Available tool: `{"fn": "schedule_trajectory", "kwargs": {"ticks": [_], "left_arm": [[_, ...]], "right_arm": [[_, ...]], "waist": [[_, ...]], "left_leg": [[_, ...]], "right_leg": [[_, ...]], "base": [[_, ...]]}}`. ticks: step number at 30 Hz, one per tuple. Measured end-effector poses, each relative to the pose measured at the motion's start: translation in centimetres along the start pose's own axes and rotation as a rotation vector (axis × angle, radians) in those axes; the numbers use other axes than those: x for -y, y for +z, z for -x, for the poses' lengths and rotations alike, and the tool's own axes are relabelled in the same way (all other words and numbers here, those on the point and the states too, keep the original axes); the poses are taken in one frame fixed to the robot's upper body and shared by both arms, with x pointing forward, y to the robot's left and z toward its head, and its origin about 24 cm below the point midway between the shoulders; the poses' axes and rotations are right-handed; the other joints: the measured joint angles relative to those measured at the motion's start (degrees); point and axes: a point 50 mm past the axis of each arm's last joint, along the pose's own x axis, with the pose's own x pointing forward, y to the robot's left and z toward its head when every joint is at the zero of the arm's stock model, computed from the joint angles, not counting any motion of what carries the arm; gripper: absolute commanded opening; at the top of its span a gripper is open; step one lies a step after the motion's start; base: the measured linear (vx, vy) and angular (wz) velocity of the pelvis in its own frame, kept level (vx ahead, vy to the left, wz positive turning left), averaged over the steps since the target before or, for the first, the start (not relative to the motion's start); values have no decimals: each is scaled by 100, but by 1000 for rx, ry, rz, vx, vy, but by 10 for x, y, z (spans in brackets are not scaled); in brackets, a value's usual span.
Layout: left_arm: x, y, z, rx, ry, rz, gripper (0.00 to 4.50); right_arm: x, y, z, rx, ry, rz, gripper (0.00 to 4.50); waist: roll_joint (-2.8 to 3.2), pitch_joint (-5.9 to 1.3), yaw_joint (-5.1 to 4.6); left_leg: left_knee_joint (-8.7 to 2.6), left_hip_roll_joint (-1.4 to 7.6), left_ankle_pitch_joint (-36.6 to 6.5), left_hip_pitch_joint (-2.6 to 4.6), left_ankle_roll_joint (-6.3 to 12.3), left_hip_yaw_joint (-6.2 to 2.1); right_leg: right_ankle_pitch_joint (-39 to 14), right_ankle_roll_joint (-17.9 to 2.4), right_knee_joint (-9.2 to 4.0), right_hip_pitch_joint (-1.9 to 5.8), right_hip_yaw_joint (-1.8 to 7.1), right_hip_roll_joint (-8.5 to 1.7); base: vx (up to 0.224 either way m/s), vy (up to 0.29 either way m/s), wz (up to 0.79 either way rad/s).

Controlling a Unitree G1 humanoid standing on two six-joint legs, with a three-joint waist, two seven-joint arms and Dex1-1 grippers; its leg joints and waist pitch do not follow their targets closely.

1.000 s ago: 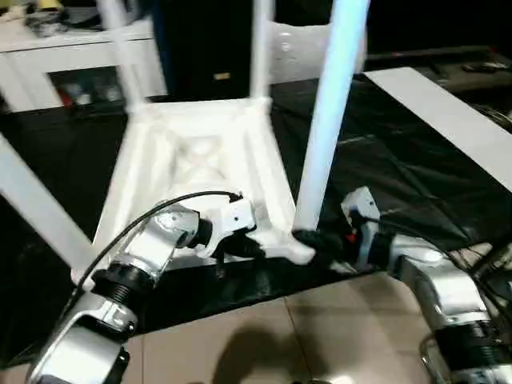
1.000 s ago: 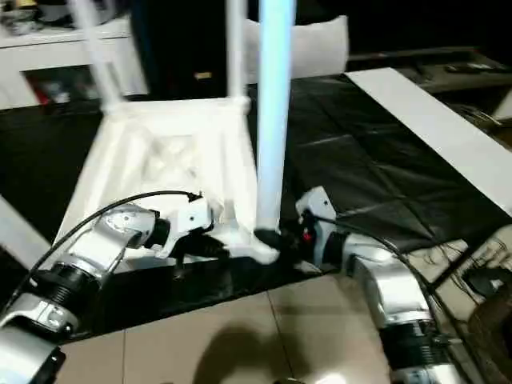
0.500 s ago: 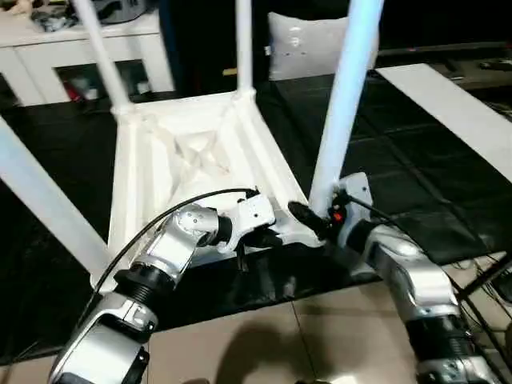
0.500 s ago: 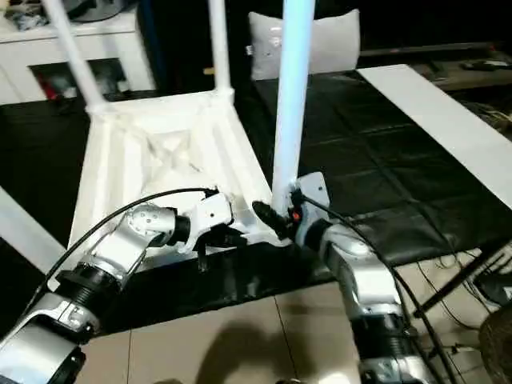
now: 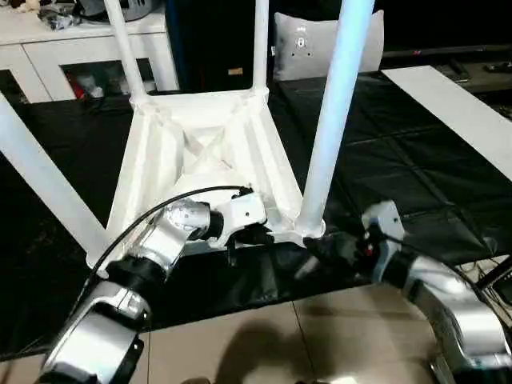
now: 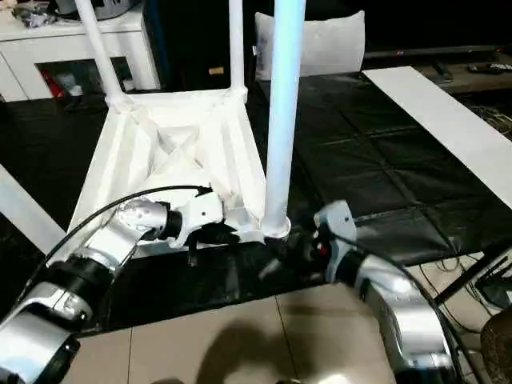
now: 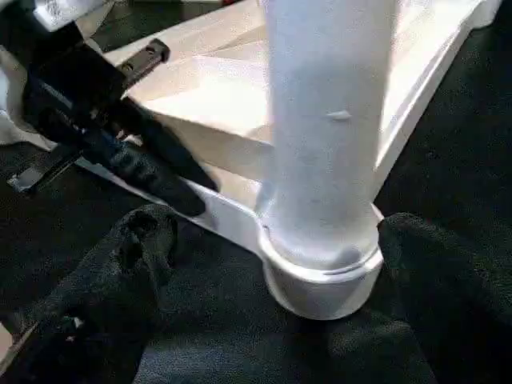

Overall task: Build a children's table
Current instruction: Rotate leg to tighten

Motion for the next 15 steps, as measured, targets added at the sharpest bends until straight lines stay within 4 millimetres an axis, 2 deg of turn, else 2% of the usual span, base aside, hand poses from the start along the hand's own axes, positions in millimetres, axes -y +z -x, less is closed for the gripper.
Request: {"fn": "schedule_trajectory", "kwargs": {"ticks": [4, 6, 8, 9, 11, 12, 13, 14, 15], "left_arm": [[-4, 13, 5, 125, 100, 24, 107], [3, 15, 13, 266, 278, 145, 126], [9, 10, 17, 319, 374, 236, 139], [15, 8, 23, 339, 432, 268, 147], [26, 13, 32, 387, 514, 281, 176], [32, 14, 34, 407, 546, 297, 176], [34, 12, 36, 410, 571, 315, 181], [35, 9, 40, 402, 607, 330, 189], [35, 6, 45, 395, 661, 353, 201]], "right_arm": [[-3, 6, 3, 25, -30, 21, 450], [-10, 4, 4, 39, -68, 30, 450], [-16, -1, 1, 30, -71, 23, 450], [-19, -2, -1, 36, -74, 17, 450], [-20, -4, 0, 42, -94, 9, 450], [-20, -3, -1, 46, -95, 9, 450], [-21, -2, -2, 53, -92, 10, 450], [-22, -1, -3, 58, -90, 11, 450], [-23, -1, -3, 60, -89, 13, 450]], "waist": [[7, -4, 0], [9, -6, -32], [0, 0, -62], [-7, 4, -91], [14, -1, -216], [40, 12, -264], [56, 22, -296], [47, 31, -327], [1, 32, -353]], "left_leg": [[-1, -1, -1, 1, -2, 1], [-7, 1, -6, 7, -4, 6], [-6, 1, -5, -2, -4, 3], [-2, -10, -4, -34, -2, -39], [38, -33, 11, -157, 6, -253], [73, -33, 20, -212, -12, -418], [89, -45, 30, -210, -26, -555], [94, -82, 57, -206, -74, -713], [92, -136, 71, -200, -86, -827]], "right_leg": [[0, 0, 0, 8, 0, 0], [-8, 5, -2, 18, 1, 0], [-9, 5, -2, 9, -4, 0], [-9, 5, -2, 11, -45, -12], [-26, 2, -20, 53, -270, -63], [-42, -12, -18, 105, -372, -48], [-85, -57, 41, 140, -349, 23], [-270, -239, 232, 149, -224, 126], [-424, -426, 426, 153, -91, 171]], "base": [[0, 0, 0], [0, 0, 0], [0, 0, 0], [0, 0, 0], [-2, -15, 20], [9, -64, 62], [43, -128, 103], [39, -105, 70], [36, -154, 72]]}}
